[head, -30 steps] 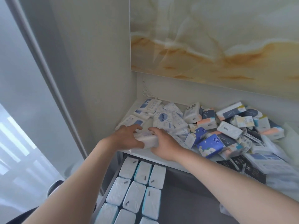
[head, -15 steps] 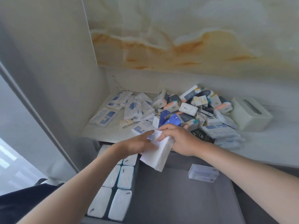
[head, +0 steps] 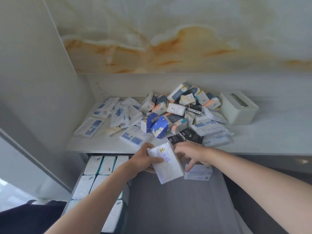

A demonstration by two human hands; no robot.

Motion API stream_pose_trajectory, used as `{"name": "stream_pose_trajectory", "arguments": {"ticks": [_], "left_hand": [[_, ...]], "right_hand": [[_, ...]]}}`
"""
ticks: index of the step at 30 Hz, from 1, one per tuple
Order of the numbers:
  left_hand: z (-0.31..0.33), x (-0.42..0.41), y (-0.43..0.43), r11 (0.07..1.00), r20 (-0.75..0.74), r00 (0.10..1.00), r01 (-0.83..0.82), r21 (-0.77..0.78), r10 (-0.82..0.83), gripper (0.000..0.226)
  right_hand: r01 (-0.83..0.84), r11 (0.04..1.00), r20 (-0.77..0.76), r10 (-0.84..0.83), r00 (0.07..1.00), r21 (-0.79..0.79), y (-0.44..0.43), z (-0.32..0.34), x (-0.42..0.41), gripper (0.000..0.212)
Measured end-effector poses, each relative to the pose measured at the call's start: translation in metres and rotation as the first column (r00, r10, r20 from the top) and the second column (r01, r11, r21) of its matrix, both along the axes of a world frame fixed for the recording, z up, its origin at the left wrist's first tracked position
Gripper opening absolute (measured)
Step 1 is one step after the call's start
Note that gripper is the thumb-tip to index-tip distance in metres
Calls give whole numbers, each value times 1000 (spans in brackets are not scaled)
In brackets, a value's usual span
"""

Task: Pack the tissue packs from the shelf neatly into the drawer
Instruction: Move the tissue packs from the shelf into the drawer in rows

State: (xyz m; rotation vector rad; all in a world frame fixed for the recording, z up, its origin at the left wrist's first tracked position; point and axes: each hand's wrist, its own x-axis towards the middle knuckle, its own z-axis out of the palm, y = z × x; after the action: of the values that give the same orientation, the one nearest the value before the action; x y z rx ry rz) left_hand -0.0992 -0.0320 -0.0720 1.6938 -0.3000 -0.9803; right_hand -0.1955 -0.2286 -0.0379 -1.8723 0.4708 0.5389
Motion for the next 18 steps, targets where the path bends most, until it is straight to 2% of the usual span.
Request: {"name": "stream_pose_trajectory", "arguments": {"ticks": [2,4,6,8,10,11,14,18], "left_hand": [[-6,-4,-8,1000,-29,999,-22,2,22,55],[-16,-7,-17,999,-50,999,16,39,-14,53],[-28,-9,-26,970,62,984,152,190,-166,46],[-40,-11,-35,843,233,868,306,443,-438,37],[-51,-13,-46,725,287,751,347,595,-595,36],[-56,-15,-52,703,280,732,364,611,-621,38],[-72,-26,-70,717,222,767,397,573,-602,51],[-96,-39,-93,713,194,777,406,572,-599,68]], "right_hand": [[-63,982,11,66,998,-179,-2,-10,-5,43],[-122,916,4,133,991,-383,-2,-24,-11,52],[-207,791,-17,242,970,-576,-6,-40,-19,43],[-307,633,-94,347,933,-711,-14,-56,-27,34],[-382,486,-182,410,894,-786,-24,-75,-34,33],[-410,426,-219,429,876,-807,-29,-84,-37,37],[-450,328,-281,450,848,-831,-45,-106,-44,43],[-460,107,-371,447,814,-881,-61,-129,-47,47]]}}
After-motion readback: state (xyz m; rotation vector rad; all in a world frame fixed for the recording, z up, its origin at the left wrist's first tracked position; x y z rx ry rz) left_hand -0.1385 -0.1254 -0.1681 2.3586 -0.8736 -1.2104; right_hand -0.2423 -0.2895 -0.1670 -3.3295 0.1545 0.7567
